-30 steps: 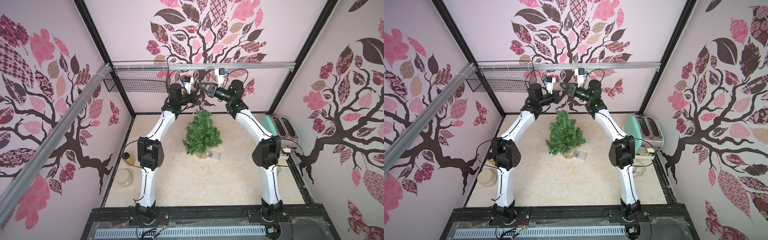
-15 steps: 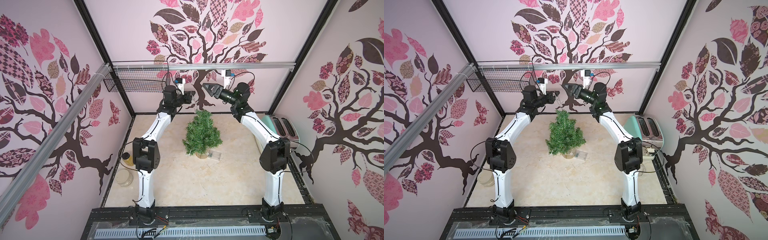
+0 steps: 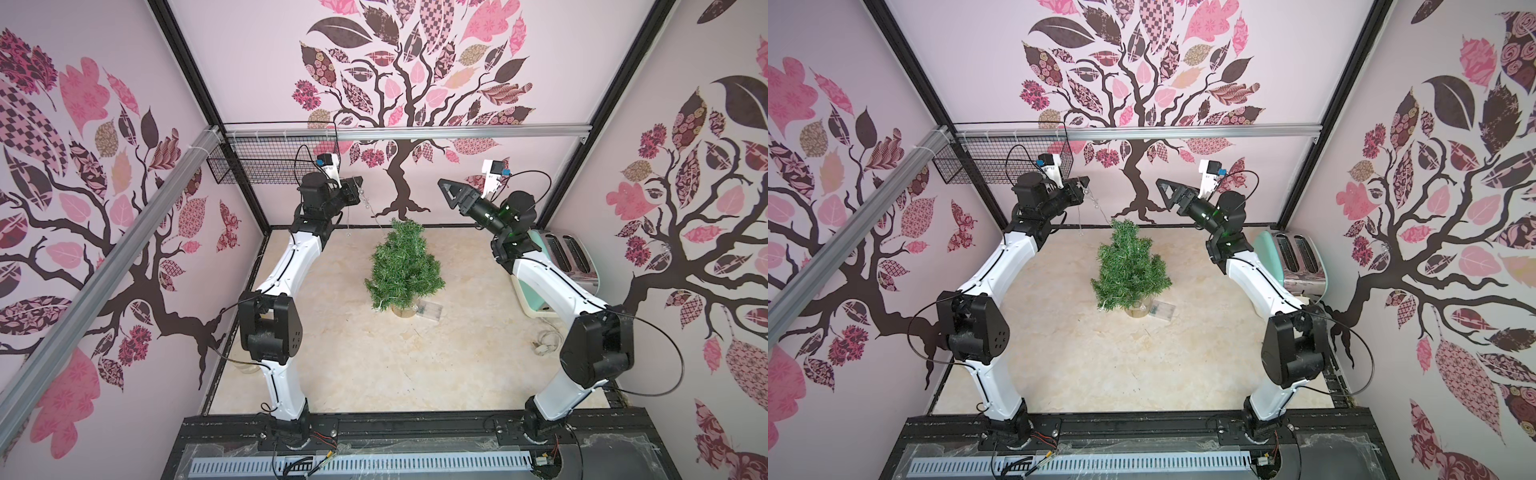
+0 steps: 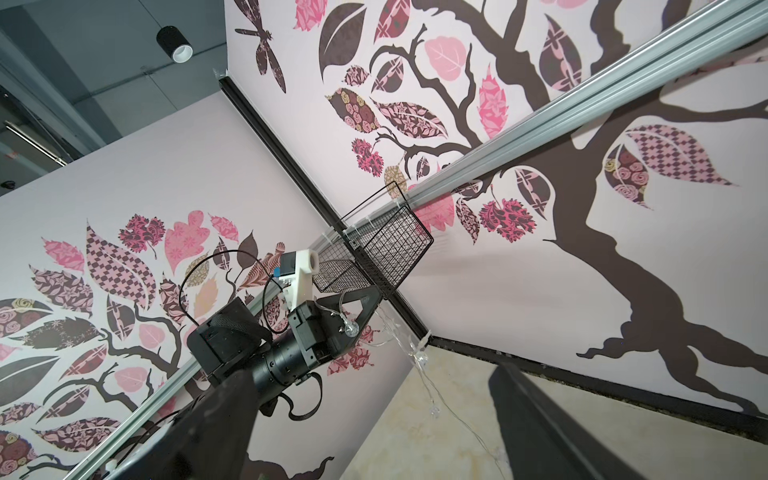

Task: Remove string lights from the small christmas tree
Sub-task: Remove the light string from the Christmas tree.

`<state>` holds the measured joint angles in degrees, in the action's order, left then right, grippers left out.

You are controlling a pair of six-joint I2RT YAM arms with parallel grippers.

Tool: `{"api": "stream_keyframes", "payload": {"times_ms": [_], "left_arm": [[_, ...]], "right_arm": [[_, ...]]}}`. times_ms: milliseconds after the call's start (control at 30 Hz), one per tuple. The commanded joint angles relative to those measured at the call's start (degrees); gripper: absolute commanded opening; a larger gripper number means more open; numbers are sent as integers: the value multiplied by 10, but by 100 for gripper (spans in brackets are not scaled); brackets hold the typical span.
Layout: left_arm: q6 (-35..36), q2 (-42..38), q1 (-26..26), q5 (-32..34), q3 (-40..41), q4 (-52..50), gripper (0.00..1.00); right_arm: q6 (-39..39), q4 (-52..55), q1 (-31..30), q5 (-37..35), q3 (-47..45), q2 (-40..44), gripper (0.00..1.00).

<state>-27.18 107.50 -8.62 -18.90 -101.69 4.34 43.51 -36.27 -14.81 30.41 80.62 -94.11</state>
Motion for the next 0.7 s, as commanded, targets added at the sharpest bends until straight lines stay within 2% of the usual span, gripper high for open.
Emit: {"api": "stream_keyframes", "payload": {"times_ms": [0, 100, 233, 300, 433, 667], "left_arm": [[-1, -41, 8, 32, 27, 20, 0], [-5, -73, 17, 44, 62, 29, 0], [-15, -114, 34, 55, 98, 30, 0], [-20, -135, 43, 56, 117, 36, 0], [-20, -166, 57, 56, 128, 28, 0], [-4, -212, 66, 84, 122, -11, 0]], "right_arm": [[-10, -27, 0, -20, -25, 35, 97], [10, -38, 6, -11, -45, 45, 100], [97, -94, 26, 1, -84, 47, 100], [118, -114, 32, 10, -100, 49, 100], [139, -151, 34, 41, -118, 56, 100], [128, -132, 34, 45, -150, 91, 100]]}}
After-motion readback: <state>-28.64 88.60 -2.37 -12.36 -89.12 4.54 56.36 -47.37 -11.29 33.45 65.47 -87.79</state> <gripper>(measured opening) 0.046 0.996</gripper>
